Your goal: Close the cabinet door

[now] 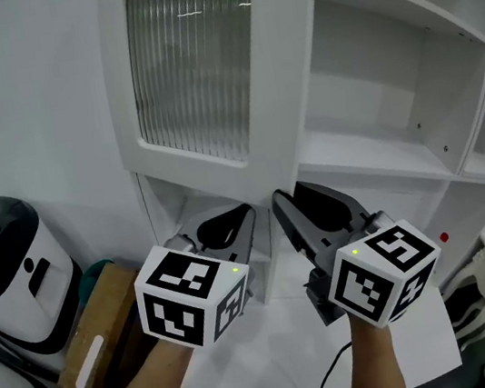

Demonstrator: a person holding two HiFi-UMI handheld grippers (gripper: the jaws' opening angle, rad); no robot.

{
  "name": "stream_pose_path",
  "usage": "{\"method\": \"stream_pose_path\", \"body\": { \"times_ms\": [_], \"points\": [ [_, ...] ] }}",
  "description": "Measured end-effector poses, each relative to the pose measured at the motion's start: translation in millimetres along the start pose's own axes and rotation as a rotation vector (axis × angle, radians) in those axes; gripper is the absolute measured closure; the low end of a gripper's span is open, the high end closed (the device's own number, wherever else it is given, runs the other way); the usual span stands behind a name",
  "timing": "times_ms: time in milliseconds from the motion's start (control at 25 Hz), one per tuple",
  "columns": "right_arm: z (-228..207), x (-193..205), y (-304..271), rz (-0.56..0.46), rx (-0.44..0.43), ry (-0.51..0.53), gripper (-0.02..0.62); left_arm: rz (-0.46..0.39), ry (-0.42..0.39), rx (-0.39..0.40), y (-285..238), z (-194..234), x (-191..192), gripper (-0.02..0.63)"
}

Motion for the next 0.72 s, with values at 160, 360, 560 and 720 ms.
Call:
{"method": "stream_pose_path", "body": {
  "times_ms": [160, 360, 560, 720],
  "points": [
    [-9.8, 0.8, -3.1, 0.005, 0.002, 0.014, 0.497, -0.004, 0.007, -0.027, -9.3, -0.6, -1.2, 0.594],
    [-20.5, 1.1, -6.6, 0.010, -0.011, 0.027, 0.494, -0.008, 0.014, -0.065, -18.0, 0.5, -0.9, 0.594],
    [-32.6, 1.7, -9.9, -0.002, 0.012, 0.026, 0.476, -0.031, 0.017, -0.108, -20.3, 3.7, -3.1, 0.594],
    [-39.0, 2.4, -13.7, -0.002, 0.015, 0.029, 0.474, -0.032, 0.016, -0.120, -24.4, 4.5, -2.6, 0.594]
  ]
}}
Point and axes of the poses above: the fingertips, and each gripper's own axes: y backward along the fingers, z to its left, x out of its underside, the point moved 2 cm from there along y, backward along the fingers, and after that the axes turned 7 degrees about -x, right-handed, at the moved point
